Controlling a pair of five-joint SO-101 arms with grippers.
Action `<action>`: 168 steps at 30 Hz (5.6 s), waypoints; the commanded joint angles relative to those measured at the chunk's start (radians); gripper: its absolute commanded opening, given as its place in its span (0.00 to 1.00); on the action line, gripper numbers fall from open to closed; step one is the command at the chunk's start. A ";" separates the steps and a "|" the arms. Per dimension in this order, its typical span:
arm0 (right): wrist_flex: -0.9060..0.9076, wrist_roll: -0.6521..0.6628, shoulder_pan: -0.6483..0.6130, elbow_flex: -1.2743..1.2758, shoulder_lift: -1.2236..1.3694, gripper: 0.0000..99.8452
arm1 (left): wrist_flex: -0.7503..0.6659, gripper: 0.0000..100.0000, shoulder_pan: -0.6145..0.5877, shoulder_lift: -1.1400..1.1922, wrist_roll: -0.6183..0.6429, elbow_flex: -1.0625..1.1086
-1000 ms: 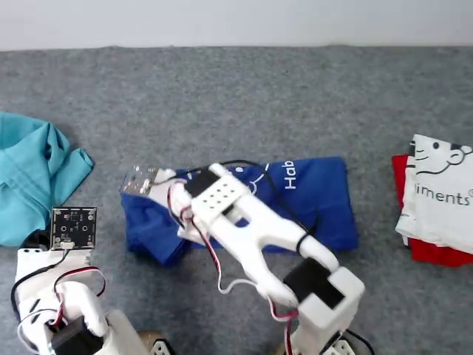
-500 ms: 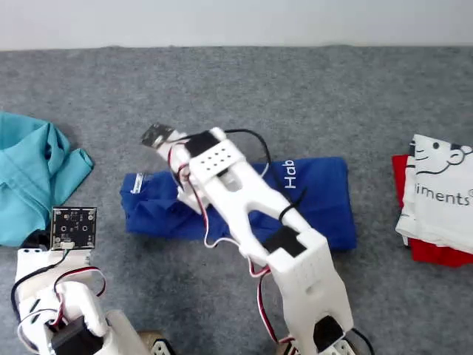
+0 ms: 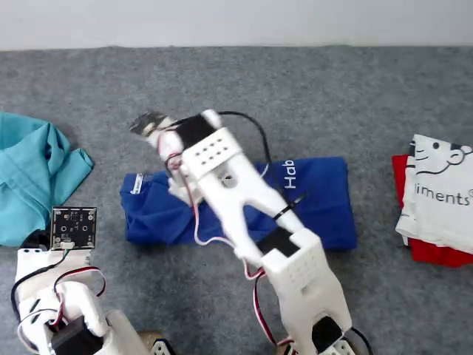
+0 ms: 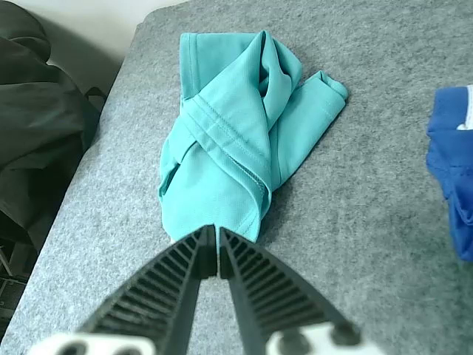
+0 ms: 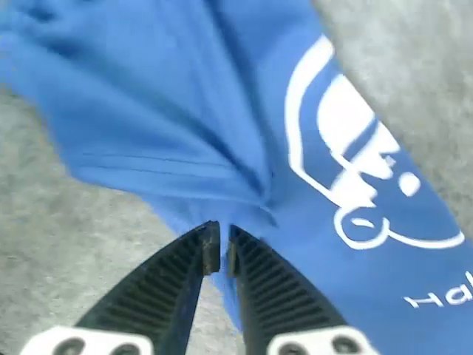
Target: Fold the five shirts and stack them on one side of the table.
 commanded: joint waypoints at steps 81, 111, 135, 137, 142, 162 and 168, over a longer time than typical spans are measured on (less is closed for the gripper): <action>0.044 0.107 -0.108 -0.242 0.357 0.01 | -0.003 0.01 0.002 -0.006 0.005 0.018; 0.048 0.005 0.120 -0.431 0.234 0.01 | -0.003 0.01 -0.003 -0.006 0.005 0.018; 0.030 -0.052 0.768 0.296 -0.236 0.25 | 0.040 0.01 0.003 -0.003 -0.054 0.036; 0.021 -0.052 0.789 0.295 -0.222 0.25 | 0.044 0.01 0.003 -0.003 -0.054 0.035; -0.068 -0.054 0.792 0.325 -0.174 0.25 | 0.046 0.01 0.003 -0.003 -0.054 0.035; -0.153 -0.098 0.773 0.356 0.065 0.01 | 0.048 0.01 0.002 -0.003 -0.055 0.038; -0.084 0.015 0.742 0.356 -0.061 0.01 | 0.048 0.01 0.002 -0.003 -0.055 0.036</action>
